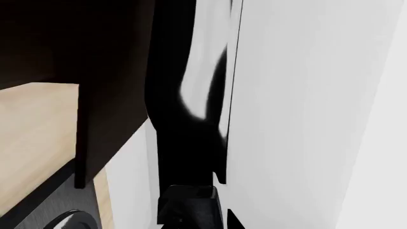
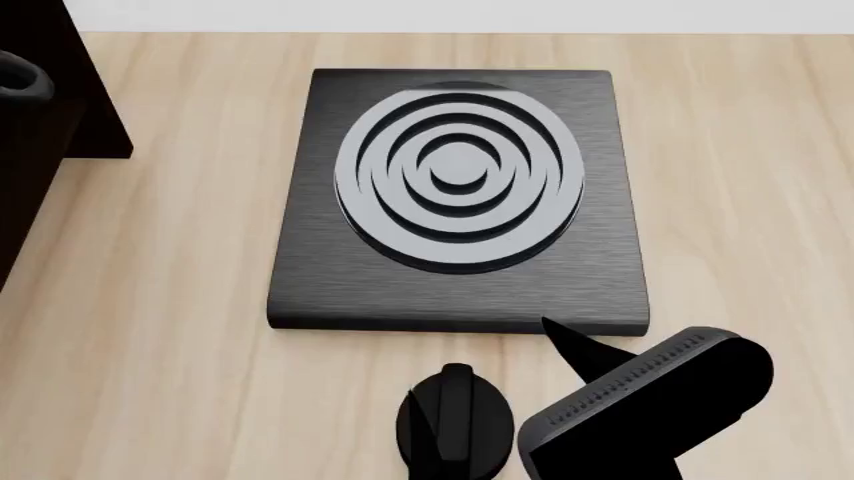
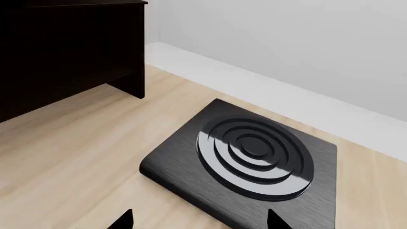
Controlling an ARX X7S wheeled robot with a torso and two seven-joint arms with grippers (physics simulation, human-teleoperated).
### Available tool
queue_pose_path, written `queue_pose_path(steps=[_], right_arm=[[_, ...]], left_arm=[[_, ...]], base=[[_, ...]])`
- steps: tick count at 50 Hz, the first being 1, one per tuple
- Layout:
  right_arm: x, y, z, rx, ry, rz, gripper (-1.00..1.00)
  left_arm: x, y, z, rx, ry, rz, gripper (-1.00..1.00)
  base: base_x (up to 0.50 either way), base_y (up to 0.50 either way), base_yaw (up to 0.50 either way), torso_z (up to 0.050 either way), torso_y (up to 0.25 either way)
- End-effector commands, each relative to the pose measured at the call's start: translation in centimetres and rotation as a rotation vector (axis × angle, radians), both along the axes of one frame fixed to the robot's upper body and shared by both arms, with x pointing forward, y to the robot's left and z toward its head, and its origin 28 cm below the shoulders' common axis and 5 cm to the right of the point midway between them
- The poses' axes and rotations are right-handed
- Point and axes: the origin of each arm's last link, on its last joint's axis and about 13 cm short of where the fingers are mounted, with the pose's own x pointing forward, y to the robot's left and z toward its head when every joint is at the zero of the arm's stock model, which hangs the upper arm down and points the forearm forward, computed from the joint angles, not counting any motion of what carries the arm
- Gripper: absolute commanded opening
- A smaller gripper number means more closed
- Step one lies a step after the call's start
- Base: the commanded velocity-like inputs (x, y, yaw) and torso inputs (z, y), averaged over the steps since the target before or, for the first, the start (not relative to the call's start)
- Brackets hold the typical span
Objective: Put the frying pan on the cabinet shelf.
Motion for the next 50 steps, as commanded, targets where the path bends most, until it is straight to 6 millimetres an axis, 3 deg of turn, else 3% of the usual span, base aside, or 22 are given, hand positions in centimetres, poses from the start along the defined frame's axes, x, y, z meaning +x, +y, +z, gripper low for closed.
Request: queue_pose_path(steps=[1, 17, 33, 34, 50], right_arm=[[0.0, 0.0, 0.0, 0.006, -0.011, -0.013, 1.00], [0.0, 0.0, -0.3, 0.007, -0.005, -0.012, 1.00], [-0.1, 0.1, -0.5, 0.009, -0.001, -0.010, 1.00], [-0.1, 0.1, -0.5, 0.009, -0.001, -0.011, 1.00], [0.0, 0.2, -0.7, 0.015, 0.002, -0.006, 1.00]], left_arm=[[0.0, 0.8, -1.0, -0.072, -0.041, 0.033, -1.00], [-0.2, 0.9, -2.5, -0.079, -0.013, 0.041, -1.00], [-0.6, 1.0, -2.6, -0.079, -0.008, 0.054, -1.00], [-0.6, 1.0, -2.7, -0.077, -0.008, 0.055, 1.00], [-0.8, 0.8, -2.5, -0.040, -0.026, 0.055, 1.00]], base=[[0.00, 0.00, 0.00, 0.000, 0.000], [0.00, 0.00, 0.00, 0.001, 0.001], [0.00, 0.00, 0.00, 0.000, 0.001], [0.00, 0.00, 0.00, 0.000, 0.000], [0.00, 0.00, 0.00, 0.000, 0.000]])
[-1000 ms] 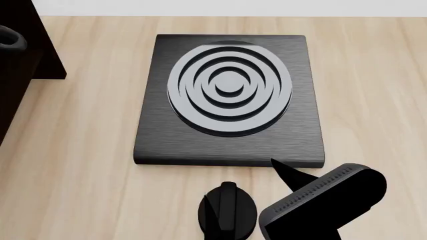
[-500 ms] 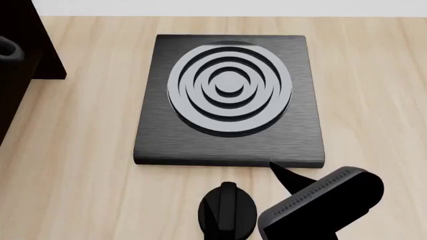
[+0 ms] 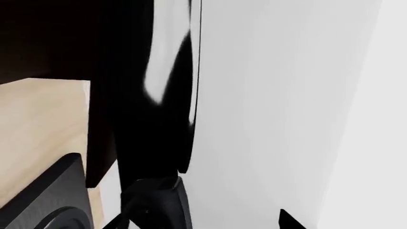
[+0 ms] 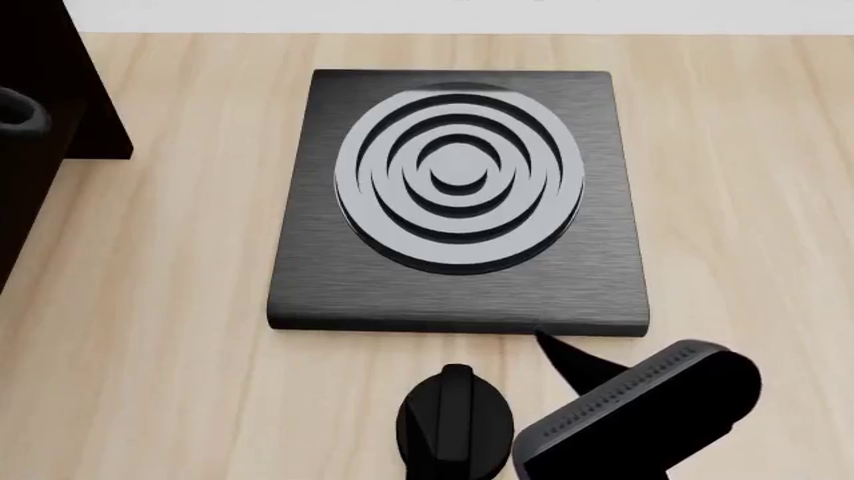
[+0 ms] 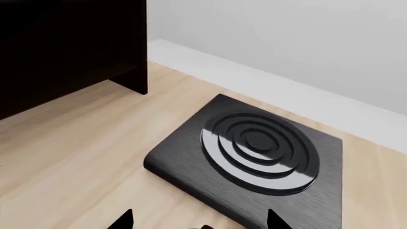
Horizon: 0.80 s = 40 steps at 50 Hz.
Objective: Put the frying pan on the cabinet shelf.
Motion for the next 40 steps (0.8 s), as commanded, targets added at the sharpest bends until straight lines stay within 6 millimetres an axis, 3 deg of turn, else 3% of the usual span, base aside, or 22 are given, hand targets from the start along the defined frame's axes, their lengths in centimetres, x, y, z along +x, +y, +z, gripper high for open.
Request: queue_pose_path(steps=[1, 13, 40], right_arm=[[0.0, 0.0, 0.0, 0.010, -0.015, -0.009, 1.00], [-0.1, -0.1, 0.1, 0.013, -0.018, -0.013, 1.00], [-0.1, 0.0, -0.3, 0.027, -0.020, -0.017, 1.00]], left_arm=[[0.2, 0.5, -0.7, -0.025, 0.031, 0.064, 1.00], [-0.2, -0.1, -1.0, -0.007, 0.031, 0.036, 1.00], [-4.5, -2.2, -1.0, 0.039, 0.006, -0.021, 1.00]], base=[[0.00, 0.00, 0.00, 0.000, 0.000], [0.00, 0.00, 0.00, 0.000, 0.000], [0.00, 0.00, 0.00, 0.000, 0.000]])
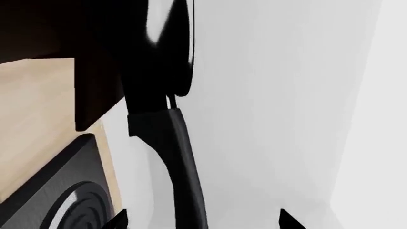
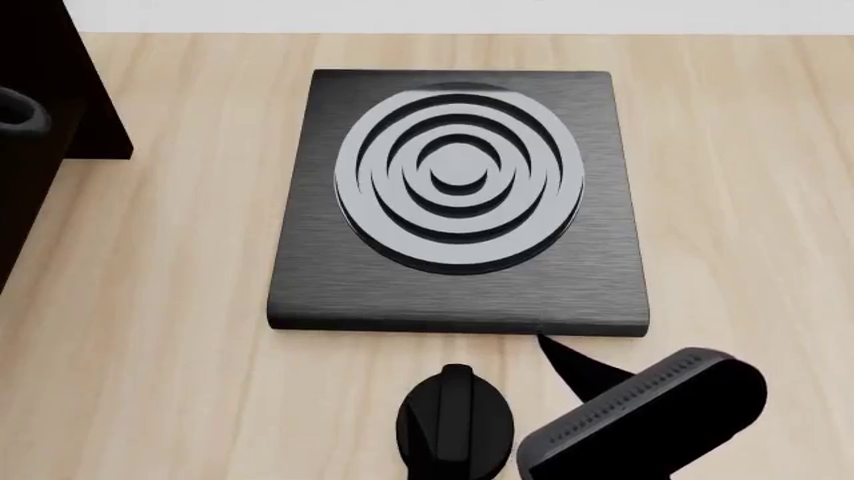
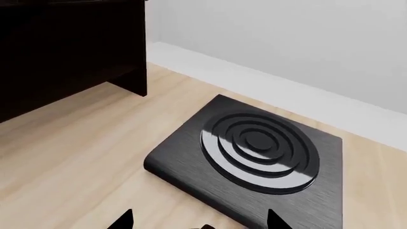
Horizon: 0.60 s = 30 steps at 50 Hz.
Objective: Put the frying pan on the cabinet shelf.
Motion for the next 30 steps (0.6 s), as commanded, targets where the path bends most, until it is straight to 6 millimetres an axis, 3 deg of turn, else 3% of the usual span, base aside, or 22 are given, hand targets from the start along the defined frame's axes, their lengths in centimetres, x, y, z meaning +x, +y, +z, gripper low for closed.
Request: queue_pose_path(steps=[1, 30], right_arm=[[0.0, 0.0, 0.0, 0.011, -0.019, -0.014, 1.00], [0.2, -0.3, 0.2, 0.058, -0.056, -0.066, 1.00]], left_arm=[[-1.2, -0.4, -0.4, -0.041, -0.003, 0.012, 1.00], [-4.5, -2.7, -1.7, 0.127, 0.001, -0.054, 1.00]], base=[[0.00, 0.00, 0.00, 0.000, 0.000], [0.00, 0.00, 0.00, 0.000, 0.000]])
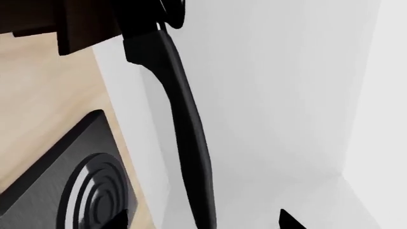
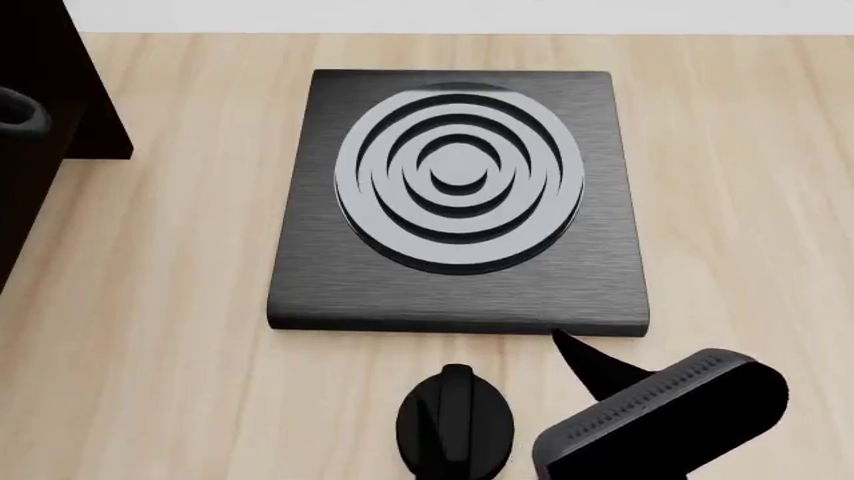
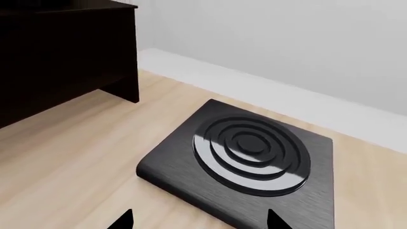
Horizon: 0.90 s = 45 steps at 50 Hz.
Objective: Put the frying pan on the cabinet shelf.
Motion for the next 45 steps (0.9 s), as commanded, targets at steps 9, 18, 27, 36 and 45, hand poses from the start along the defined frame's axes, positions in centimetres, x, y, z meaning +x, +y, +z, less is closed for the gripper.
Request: queue_pose_path(steps=[9, 18, 27, 36, 45], right_arm=[[0.2, -0.2, 0.1, 0.035, -0.045, -0.073, 1.00], [0.5, -0.5, 0.0, 0.077, -0.050, -0.116, 1.00], [0.8, -0.3, -0.2, 0.089, -0.057, -0.124, 1.00], [0.9, -0.2, -0.2, 0.116, -0.066, -0.136, 1.00], [0.9, 0.0, -0.7, 0.138, -0.066, -0.134, 1.00]], left_arm=[[-1.4, -0.8, -1.7, 0.124, -0.027, -0.003, 1.00], [-1.9, -1.3, -2.6, 0.321, -0.076, 0.016, 1.00], [-2.3, -2.0, -3.5, 0.509, -0.113, 0.045, 1.00], [-2.1, -2.4, -4.4, 0.721, -0.148, 0.126, 1.00], [-2.2, -2.9, -4.7, 0.828, -0.186, 0.166, 1.00]], base=[[0.00, 0.00, 0.00, 0.000, 0.000], [0.00, 0.00, 0.00, 0.000, 0.000], [0.00, 0.00, 0.00, 0.000, 0.000], [0.00, 0.00, 0.00, 0.000, 0.000], [0.00, 0.00, 0.00, 0.000, 0.000]])
